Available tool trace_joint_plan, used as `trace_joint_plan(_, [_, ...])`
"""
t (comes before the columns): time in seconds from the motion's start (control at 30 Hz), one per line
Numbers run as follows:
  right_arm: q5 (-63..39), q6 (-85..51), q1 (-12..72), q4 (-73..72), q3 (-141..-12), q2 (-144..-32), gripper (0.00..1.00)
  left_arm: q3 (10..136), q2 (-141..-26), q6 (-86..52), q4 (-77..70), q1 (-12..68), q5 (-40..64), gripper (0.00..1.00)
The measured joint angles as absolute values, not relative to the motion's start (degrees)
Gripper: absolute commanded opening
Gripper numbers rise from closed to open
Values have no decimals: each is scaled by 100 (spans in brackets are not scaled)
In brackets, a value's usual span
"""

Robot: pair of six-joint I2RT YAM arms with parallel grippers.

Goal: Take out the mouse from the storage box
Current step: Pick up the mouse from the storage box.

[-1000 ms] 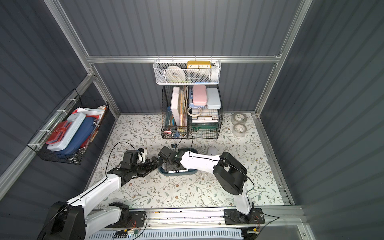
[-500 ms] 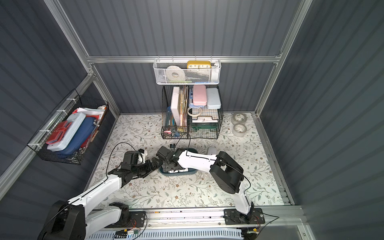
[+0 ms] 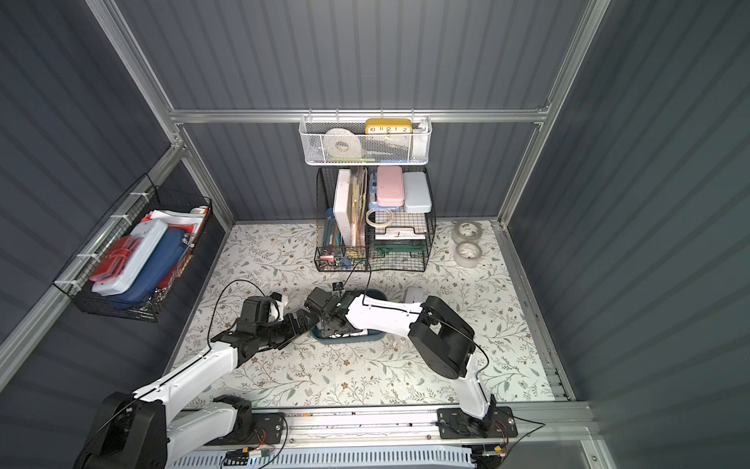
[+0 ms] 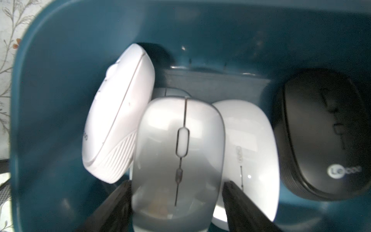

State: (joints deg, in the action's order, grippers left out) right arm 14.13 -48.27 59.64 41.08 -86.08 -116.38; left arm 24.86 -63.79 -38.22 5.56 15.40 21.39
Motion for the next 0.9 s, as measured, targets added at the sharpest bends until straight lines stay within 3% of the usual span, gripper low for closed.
trace_joint_plan(0.3, [1474, -4823, 5966, 4244, -8879, -11830, 75, 2484, -6368, -3839, 556, 1540, 2137, 99])
trace_joint_plan(0.53, [1527, -4825, 5970, 4263, -8899, -11854, 66, 2477, -6357, -3837, 556, 1540, 2123, 99])
trace_joint_plan(0.9, [1616, -4823, 5970, 4344, -8899, -11799, 65, 2469, -6357, -3837, 556, 1540, 2126, 99])
